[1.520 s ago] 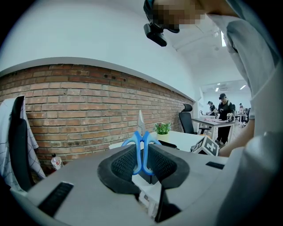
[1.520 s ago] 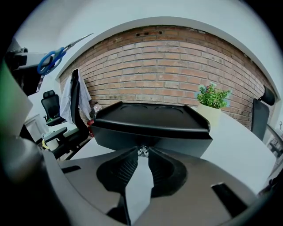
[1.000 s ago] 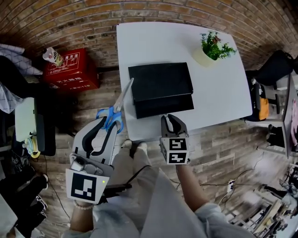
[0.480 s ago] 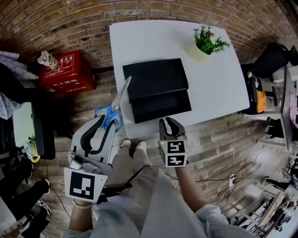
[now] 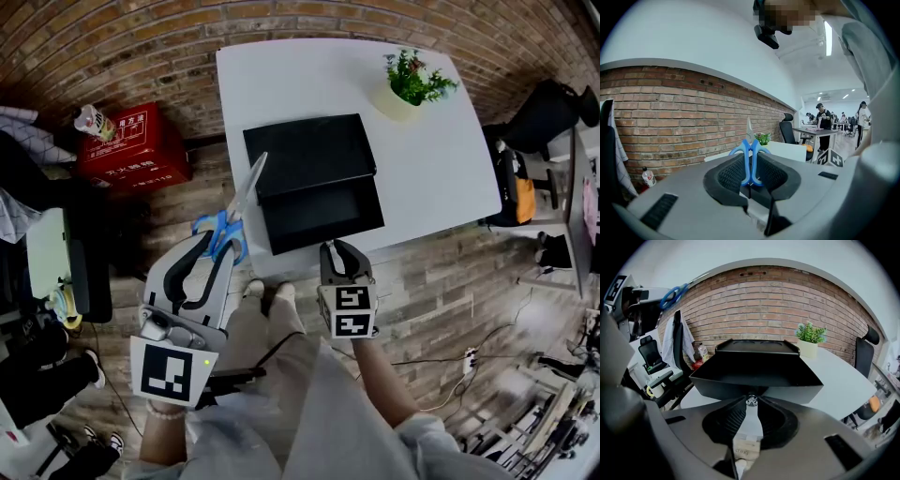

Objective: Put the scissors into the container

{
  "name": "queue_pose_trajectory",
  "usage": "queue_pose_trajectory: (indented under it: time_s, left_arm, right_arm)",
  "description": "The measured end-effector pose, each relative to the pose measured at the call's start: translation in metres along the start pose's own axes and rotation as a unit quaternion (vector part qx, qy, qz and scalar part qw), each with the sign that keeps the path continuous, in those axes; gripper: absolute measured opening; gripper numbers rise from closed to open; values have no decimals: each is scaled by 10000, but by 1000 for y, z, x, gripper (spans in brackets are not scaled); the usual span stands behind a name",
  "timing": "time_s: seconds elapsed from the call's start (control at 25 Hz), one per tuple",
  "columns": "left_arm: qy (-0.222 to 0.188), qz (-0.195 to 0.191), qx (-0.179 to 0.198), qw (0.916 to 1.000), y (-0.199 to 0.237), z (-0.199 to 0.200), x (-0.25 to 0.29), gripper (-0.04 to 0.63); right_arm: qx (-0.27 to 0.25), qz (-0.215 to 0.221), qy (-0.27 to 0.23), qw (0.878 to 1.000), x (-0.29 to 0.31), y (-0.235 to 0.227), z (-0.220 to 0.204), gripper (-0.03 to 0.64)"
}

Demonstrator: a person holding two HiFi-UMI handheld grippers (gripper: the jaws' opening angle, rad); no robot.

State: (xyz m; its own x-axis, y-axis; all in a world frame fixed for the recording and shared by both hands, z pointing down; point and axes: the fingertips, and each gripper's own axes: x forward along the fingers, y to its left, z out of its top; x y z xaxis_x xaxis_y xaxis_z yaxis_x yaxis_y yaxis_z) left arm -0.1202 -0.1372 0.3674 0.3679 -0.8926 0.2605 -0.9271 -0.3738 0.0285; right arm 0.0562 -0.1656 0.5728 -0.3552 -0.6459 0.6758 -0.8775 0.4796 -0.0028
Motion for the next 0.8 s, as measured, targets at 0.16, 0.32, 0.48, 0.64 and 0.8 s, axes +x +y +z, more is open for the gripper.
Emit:
queue_pose_trajectory:
  time_s: [0.16, 0.32, 0.48, 0.64, 0.8]
  left_arm:
    - [-8, -21, 33, 10000, -2, 0, -1, 100]
    - [-65, -59, 82, 9999, -7, 4, -2, 100]
    - [-171, -105, 160, 9997, -13, 14, -3, 100]
    - [-300, -152, 219, 9992, -18, 27, -4, 100]
    - [-460, -238, 288, 9982, -26, 42, -6, 100]
  right_arm:
    - [93, 67, -56, 9999, 1, 1, 1, 86]
    - [162, 188, -169, 9995, -5, 4, 5, 86]
    - [223, 29, -585, 9980, -24, -5, 22, 86]
    - [293, -143, -1051, 9939, -49, -19, 48, 84]
    - [374, -80, -1431, 9890, -75, -25, 70, 66]
